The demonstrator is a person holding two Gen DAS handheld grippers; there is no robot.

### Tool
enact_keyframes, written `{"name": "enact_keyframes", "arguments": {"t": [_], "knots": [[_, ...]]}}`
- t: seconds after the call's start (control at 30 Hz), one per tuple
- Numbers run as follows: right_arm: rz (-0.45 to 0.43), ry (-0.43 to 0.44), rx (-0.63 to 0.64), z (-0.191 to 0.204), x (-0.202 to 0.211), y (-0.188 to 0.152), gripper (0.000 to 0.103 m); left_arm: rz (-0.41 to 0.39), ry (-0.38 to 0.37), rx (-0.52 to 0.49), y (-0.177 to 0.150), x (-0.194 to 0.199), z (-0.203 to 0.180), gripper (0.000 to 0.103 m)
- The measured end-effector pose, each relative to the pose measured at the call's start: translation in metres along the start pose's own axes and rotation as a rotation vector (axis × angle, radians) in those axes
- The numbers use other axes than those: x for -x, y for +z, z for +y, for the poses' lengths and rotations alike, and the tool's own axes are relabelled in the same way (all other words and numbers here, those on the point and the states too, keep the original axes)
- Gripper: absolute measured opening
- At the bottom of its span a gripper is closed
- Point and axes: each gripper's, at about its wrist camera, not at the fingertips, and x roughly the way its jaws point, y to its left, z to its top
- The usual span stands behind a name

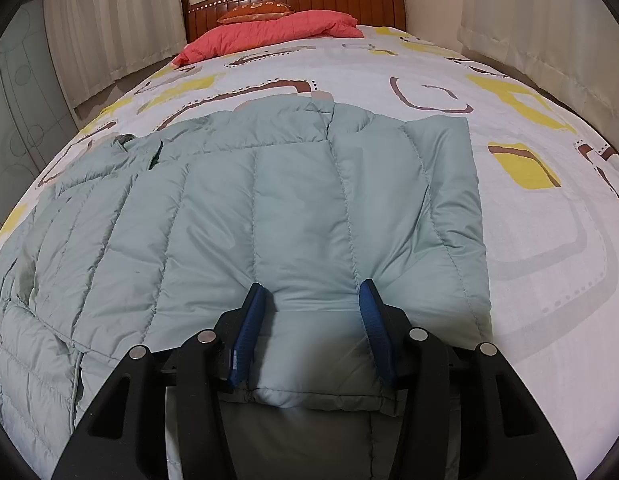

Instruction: Fold large clothes

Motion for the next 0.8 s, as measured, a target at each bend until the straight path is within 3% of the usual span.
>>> {"name": "enact_keyframes", "arguments": {"t": [0.03,0.1,0.13,0.27,0.4,0.57,0.8], "knots": [[-0.002,-0.001,0.0,0.0,0.0,0.0,0.05,0.009,-0.023,0.017,0.002,-0.004,0.003,0.031],[-0.003,-0.002,0.001,0.0,0.0,-0.001,0.05,0.045,-0.08,0.096,0.005,-0.015,0.016,0.011],[-0.004,-0.004,0.002,0.001,0.0,-0.001,0.05,0.034,-0.074,0.101,0.006,-0.015,0.017,0.008],[-0.004,-0.002,0.003,-0.001,0.0,0.0,0.05,-0.016,-0.051,-0.042,0.005,-0.006,-0.015,0.005],[-0.007,-0.003,0.002,-0.001,0.0,0.0,0.05,-0.049,-0.134,-0.209,-0.014,0.018,-0.075,0.004],[-0.007,0.001,0.0,-0.003,0.0,0.0,0.05,0.027,-0.268,-0.38,-0.073,0.033,-0.163,0.004],[-0.011,0.011,-0.012,-0.004,0.0,0.002,0.05,0.181,-0.382,-0.571,-0.174,0.033,-0.268,0.004]]}}
